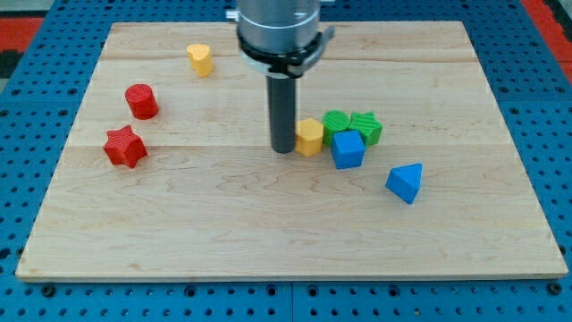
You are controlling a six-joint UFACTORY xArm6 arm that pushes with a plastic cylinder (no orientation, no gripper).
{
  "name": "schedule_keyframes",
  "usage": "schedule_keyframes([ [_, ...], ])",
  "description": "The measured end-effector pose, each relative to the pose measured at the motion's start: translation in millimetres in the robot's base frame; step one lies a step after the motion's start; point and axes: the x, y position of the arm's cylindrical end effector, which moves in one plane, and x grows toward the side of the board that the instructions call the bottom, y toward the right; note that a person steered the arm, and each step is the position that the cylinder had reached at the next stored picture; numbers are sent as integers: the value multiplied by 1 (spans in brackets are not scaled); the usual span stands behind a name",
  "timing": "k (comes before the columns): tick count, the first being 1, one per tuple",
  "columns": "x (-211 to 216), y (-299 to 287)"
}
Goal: Move the yellow heart diagonally left of the red circle
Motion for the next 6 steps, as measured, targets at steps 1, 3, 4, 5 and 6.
schedule_keyframes([
  [1,3,-40],
  [3,-122,-78],
  [4,-165,-104],
  [5,-194,-137],
  [6,-184,-197],
])
